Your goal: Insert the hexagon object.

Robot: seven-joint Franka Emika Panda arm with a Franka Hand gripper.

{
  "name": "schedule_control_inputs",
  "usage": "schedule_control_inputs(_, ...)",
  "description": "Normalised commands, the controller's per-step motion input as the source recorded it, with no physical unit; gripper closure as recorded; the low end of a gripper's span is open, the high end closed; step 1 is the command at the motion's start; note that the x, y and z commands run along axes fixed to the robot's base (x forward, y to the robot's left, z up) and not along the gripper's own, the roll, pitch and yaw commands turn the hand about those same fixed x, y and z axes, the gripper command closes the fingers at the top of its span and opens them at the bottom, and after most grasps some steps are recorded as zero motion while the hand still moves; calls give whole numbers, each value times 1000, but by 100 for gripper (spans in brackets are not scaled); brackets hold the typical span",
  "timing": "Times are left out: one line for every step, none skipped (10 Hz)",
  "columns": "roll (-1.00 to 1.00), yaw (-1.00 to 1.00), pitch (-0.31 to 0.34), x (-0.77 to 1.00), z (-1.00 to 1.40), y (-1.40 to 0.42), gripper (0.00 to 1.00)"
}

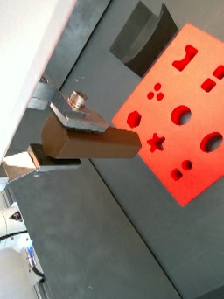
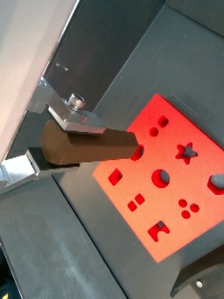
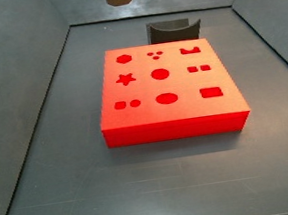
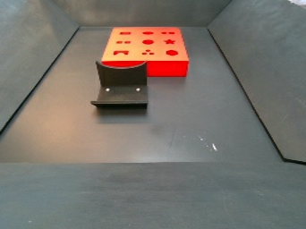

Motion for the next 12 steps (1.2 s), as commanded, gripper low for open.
schedule_control_inputs(-139, 94, -19, -71, -71, 446, 100)
schedule_control_inputs(-153, 534, -160, -14, -146, 526, 100)
schedule_control_inputs(-131, 671, -190, -83, -186, 451, 100)
schedule_control_inputs(-77, 626, -164, -23, -43, 523, 100)
schedule_control_inputs(-67, 349, -141, 131, -17, 671, 100)
schedule_control_inputs(-109, 209, -163, 331, -157, 743, 100)
schedule_control_inputs(-116, 226, -207, 320, -286, 743, 100)
schedule_control_inputs(-117, 303, -234, 63, -626, 746, 100)
schedule_control_inputs(6, 363, -174, -20, -783, 497, 100)
schedule_control_inputs(164, 337, -147, -346, -711, 346, 100)
schedule_control_inputs(166, 340, -121, -483, -714, 331, 100)
schedule_control_inputs(43, 114, -26, -451, -654, 74, 100)
